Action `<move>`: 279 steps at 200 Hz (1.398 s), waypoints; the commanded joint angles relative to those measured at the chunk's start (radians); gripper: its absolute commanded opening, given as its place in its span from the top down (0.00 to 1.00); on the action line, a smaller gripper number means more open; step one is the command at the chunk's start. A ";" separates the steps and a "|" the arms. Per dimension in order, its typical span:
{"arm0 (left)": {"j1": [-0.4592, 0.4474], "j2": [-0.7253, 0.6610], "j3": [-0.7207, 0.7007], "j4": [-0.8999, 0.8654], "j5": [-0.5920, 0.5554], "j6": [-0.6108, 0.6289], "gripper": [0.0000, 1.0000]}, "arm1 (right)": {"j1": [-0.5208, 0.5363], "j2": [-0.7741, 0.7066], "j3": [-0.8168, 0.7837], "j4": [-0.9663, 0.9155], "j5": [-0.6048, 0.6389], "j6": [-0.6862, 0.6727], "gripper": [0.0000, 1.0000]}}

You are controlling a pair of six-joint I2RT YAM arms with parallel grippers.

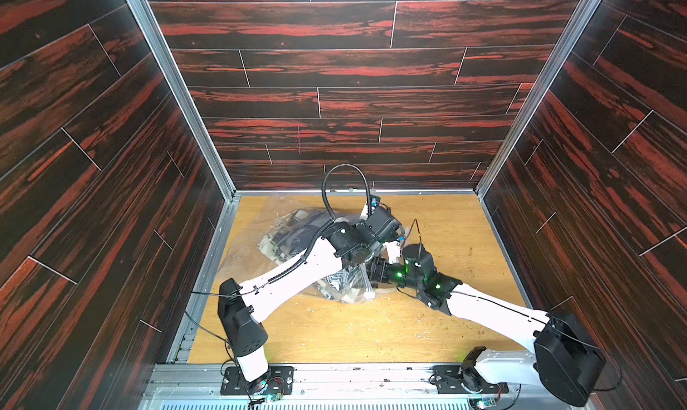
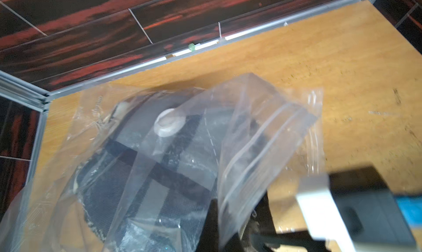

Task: Take the scarf out of the vacuum bag
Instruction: Take out the scarf from the vacuum bag.

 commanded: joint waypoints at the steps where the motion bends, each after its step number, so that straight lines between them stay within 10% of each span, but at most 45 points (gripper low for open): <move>1: 0.005 -0.117 -0.077 0.026 0.028 0.027 1.00 | -0.006 0.043 0.087 -0.100 -0.024 -0.032 0.32; 279: -0.004 -0.342 -0.421 0.158 0.027 0.006 1.00 | -0.113 0.317 0.146 0.238 -0.083 0.230 0.35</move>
